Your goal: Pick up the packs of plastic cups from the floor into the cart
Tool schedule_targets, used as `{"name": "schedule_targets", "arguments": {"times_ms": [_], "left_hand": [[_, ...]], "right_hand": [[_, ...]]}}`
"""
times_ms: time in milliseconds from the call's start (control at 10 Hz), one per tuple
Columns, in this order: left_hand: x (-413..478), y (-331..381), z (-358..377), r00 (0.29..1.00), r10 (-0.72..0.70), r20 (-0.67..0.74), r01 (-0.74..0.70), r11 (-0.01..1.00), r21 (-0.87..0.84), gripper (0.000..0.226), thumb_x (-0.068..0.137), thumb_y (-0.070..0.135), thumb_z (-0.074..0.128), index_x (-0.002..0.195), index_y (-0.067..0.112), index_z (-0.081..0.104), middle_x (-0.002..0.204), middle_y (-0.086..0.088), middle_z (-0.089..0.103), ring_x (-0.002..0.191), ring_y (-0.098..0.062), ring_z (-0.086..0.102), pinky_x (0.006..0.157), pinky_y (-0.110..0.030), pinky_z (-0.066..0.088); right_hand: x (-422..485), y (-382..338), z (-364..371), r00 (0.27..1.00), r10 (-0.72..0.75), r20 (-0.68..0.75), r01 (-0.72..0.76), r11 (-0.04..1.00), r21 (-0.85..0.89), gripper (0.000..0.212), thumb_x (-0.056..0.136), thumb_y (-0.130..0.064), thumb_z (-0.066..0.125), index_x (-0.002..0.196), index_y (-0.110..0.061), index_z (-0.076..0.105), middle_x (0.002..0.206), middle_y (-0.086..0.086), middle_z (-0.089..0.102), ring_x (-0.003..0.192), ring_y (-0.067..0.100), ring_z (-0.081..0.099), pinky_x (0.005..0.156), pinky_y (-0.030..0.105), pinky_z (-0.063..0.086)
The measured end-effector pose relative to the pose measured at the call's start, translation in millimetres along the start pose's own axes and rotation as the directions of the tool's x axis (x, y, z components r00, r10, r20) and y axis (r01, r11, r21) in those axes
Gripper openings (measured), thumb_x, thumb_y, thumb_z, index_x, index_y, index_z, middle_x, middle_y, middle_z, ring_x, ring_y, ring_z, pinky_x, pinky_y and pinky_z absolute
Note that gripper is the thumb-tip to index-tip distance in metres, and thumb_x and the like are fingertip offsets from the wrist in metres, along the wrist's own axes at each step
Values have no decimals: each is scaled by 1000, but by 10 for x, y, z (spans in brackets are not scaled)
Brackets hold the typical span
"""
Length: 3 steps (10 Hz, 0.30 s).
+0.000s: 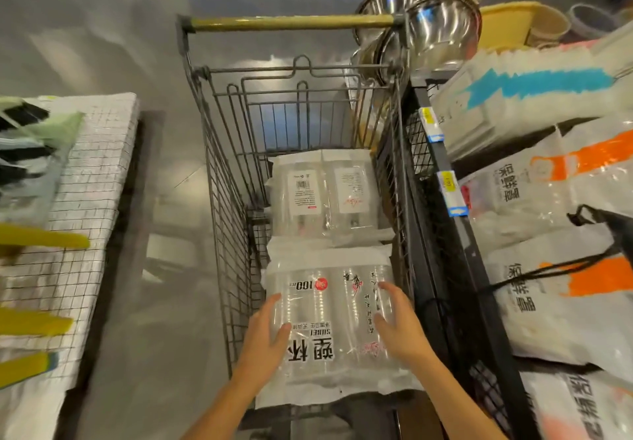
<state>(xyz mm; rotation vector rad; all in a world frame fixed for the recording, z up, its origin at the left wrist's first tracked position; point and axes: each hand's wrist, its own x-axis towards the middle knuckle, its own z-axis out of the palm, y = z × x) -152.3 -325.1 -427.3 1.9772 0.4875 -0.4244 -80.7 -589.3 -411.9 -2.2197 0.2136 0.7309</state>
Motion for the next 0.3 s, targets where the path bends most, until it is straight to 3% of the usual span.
{"name": "schedule_targets", "arguments": {"times_ms": [100,200,300], "left_hand": [[-4,-7,-43,999,34,19,-35,999,40,53,97,30,53,139,49,28,134,14,36,123,-1,35,102,-25,30],[-17,52,-102,1000,25,13,-27,990,137,50,98,32,50,143,42,31,138,8,33,116,-1,38,94,-18,34],[-22,176,-246,996,87,-27,-78,970,232,52,97,34,49,145,37,31,139,9,32,119,-7,45,94,-24,39]], "right_hand": [[-6,5,2,1000,-14,11,14,1000,0,62,101,-12,61,154,-31,35,159,-5,35,136,1,35,120,29,30],[-6,-15,-3,1000,-30,-4,30,999,-40,63,99,-10,63,153,-30,38,158,-3,38,147,13,37,120,31,31],[8,-38,31,999,-27,-33,22,991,-129,66,97,-14,65,153,-34,37,167,7,25,154,28,31,125,44,34]]}}
